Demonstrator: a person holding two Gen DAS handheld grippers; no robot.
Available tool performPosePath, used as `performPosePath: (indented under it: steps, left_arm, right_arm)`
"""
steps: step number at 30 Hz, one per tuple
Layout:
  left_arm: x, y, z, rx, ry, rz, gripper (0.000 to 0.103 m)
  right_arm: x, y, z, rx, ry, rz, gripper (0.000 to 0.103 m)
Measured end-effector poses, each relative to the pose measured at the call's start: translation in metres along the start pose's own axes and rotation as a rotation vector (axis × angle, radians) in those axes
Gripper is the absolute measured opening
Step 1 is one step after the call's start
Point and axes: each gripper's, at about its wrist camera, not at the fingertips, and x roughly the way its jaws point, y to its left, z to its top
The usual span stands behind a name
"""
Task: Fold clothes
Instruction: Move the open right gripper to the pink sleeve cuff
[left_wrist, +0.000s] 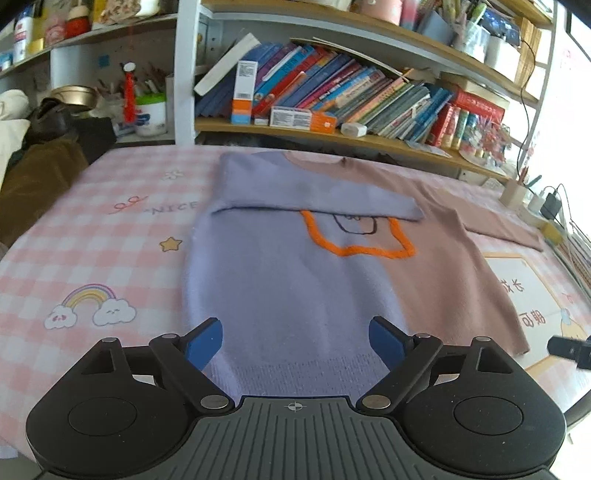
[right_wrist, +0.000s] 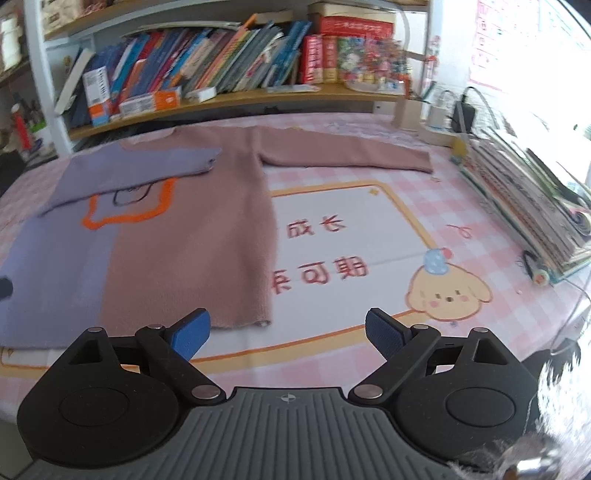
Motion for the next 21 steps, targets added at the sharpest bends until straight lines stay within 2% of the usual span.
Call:
performPosePath:
  steps: [3, 10, 16, 21]
  left_arm:
    - [0.003, -0.002, 0.003, -0.013, -0.005, 0.014, 0.092]
    - [0.021, -0.026, 0.008, -0.044, 0.006, 0.071, 0.093]
    - [0.038, -0.073, 0.017, -0.071, 0.009, 0.164, 0.093]
    - [0.051, -0.121, 0.016, -0.053, 0.02, 0.209, 0.094]
  right_arm:
    - [0.001, -0.009, 0.005, 0.029, -0.003, -0.005, 0.091]
    - [0.022, -0.041, 0.023, 0.049, -0.008, 0.012, 0.091]
    - [0.06, -0.097, 0.059, 0.069, -0.019, 0.043, 0.091]
    - [0.099, -0.153, 0.099, 0.088, -0.037, 0.069, 0.091]
